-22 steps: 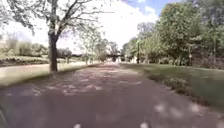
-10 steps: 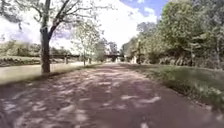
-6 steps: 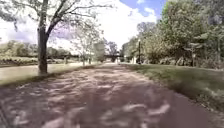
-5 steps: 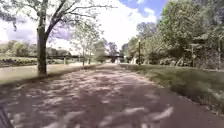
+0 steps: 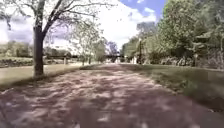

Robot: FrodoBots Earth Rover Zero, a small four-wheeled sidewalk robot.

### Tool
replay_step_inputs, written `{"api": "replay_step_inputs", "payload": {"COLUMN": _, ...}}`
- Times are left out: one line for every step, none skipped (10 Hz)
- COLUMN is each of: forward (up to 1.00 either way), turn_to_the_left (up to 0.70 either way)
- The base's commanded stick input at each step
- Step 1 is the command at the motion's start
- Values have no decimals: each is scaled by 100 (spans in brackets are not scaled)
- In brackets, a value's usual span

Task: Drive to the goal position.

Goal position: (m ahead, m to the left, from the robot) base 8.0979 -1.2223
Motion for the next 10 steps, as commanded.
{"api": "replay_step_inputs", "payload": {"forward": 100, "turn_to_the_left": 0}}
{"api": "replay_step_inputs", "payload": {"forward": 100, "turn_to_the_left": 0}}
{"api": "replay_step_inputs", "payload": {"forward": 100, "turn_to_the_left": 0}}
{"api": "replay_step_inputs", "payload": {"forward": 100, "turn_to_the_left": 0}}
{"api": "replay_step_inputs", "payload": {"forward": 100, "turn_to_the_left": 0}}
{"api": "replay_step_inputs", "payload": {"forward": 100, "turn_to_the_left": 0}}
{"api": "replay_step_inputs", "payload": {"forward": 100, "turn_to_the_left": 0}}
{"api": "replay_step_inputs", "payload": {"forward": 100, "turn_to_the_left": 0}}
{"api": "replay_step_inputs", "payload": {"forward": 100, "turn_to_the_left": 0}}
{"api": "replay_step_inputs", "payload": {"forward": 100, "turn_to_the_left": -27}}
